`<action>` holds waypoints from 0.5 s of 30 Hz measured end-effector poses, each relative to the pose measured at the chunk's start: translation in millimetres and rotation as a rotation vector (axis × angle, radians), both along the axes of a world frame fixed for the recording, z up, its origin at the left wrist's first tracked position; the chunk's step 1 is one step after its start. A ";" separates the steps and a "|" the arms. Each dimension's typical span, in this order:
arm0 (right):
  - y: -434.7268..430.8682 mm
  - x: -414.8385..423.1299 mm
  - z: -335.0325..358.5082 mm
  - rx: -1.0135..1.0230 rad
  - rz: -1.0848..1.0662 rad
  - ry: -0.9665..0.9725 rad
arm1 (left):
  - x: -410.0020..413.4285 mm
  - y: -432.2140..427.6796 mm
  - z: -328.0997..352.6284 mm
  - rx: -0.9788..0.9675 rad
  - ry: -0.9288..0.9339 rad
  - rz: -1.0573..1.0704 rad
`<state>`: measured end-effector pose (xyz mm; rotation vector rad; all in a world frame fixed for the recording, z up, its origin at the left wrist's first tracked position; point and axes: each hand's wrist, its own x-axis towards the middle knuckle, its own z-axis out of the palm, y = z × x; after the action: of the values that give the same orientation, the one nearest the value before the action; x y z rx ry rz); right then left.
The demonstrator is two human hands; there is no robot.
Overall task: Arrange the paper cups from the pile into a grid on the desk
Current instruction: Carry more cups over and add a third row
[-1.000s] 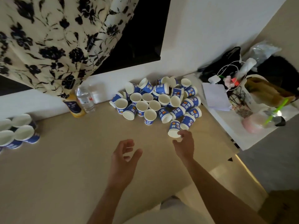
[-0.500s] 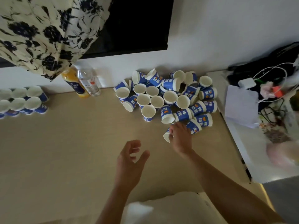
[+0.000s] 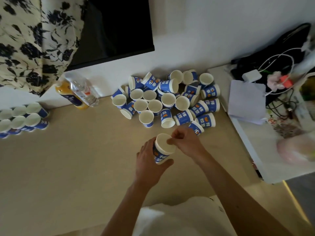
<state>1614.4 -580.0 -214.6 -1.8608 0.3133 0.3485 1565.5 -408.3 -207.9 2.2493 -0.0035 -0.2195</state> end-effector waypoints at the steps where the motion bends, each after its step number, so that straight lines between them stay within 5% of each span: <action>1: -0.2 -3.3 2.2 0.031 -0.003 0.011 | -0.9 -4.0 0.7 -0.021 -0.016 0.021; 4: -7.8 -7.4 0.4 0.151 -0.088 0.018 | -4.2 -7.9 2.4 -0.042 -0.066 0.066; 6: -18.9 -4.9 -12.2 0.227 -0.329 0.069 | -6.8 -6.4 3.9 -0.047 -0.075 0.099; 10: -35.7 0.8 -66.5 0.067 -0.703 0.199 | -12.2 -1.1 8.0 -0.075 -0.063 0.173; 15: -32.4 21.0 -92.5 0.048 -0.835 0.386 | -24.4 5.5 7.5 -0.082 -0.035 0.244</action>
<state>1635.4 -612.4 -307.1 -1.4486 1.2767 0.1247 1541.1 -402.8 -200.4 2.1482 0.2377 -0.0475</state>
